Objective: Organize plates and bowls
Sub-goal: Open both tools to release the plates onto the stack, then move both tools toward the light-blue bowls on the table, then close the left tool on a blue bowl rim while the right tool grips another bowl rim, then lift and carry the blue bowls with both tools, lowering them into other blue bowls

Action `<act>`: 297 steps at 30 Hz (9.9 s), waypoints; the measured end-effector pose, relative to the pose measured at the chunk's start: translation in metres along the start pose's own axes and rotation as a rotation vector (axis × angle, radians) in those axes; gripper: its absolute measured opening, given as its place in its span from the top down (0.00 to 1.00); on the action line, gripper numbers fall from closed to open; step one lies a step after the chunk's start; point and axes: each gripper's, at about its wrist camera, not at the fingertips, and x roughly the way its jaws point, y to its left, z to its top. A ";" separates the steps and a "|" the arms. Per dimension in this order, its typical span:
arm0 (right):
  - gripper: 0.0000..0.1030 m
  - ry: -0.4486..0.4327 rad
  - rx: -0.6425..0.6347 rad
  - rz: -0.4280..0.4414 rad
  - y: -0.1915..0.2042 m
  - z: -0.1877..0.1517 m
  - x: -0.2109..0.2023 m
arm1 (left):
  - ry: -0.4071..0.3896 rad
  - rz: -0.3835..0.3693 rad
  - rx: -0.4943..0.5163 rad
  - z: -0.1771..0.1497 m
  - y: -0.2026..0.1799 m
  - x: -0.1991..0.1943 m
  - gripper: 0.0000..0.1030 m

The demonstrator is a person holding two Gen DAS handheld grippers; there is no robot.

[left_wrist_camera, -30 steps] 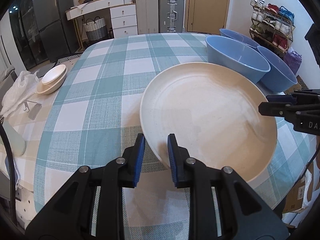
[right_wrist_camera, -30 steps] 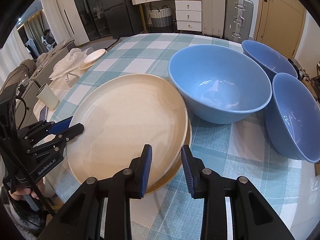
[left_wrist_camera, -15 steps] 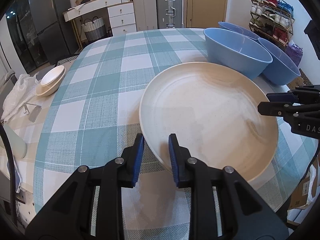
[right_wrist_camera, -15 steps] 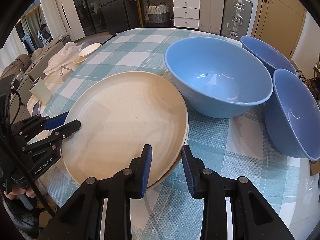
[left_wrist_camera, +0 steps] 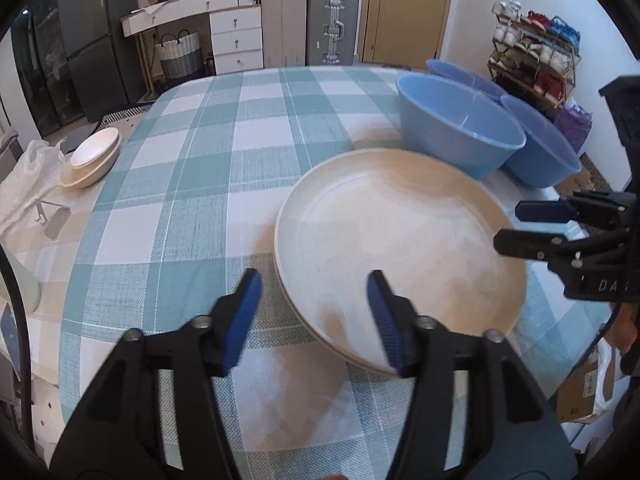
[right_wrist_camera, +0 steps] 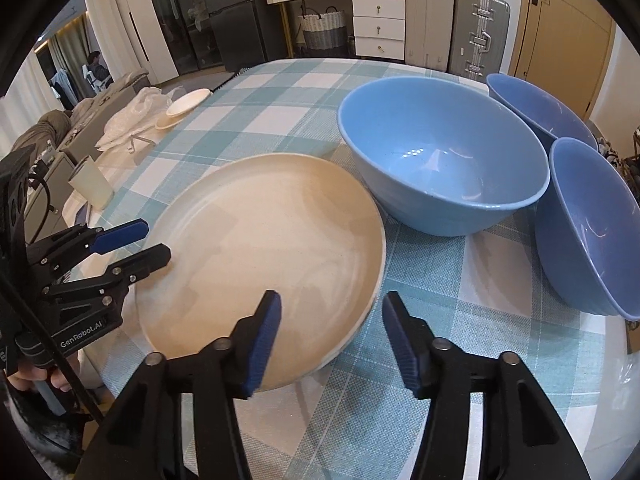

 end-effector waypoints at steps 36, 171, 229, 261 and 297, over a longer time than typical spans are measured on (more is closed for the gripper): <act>0.01 -0.334 0.121 -0.060 -0.103 0.000 -0.166 | -0.200 -0.180 0.162 0.126 -0.109 -0.070 0.02; 0.75 -0.058 0.302 -0.117 -0.327 0.156 0.014 | 0.107 -0.253 0.227 0.336 -0.218 0.257 0.83; 0.75 -0.260 0.178 -0.077 -0.169 0.133 -0.144 | -0.114 -0.207 0.170 0.273 -0.171 -0.023 0.83; 0.75 -0.131 0.135 -0.051 -0.125 0.105 -0.062 | -0.013 -0.151 0.106 0.196 -0.108 0.042 0.83; 0.74 -0.047 0.074 -0.149 -0.131 0.087 -0.011 | 0.049 -0.090 0.152 0.173 -0.116 0.116 0.82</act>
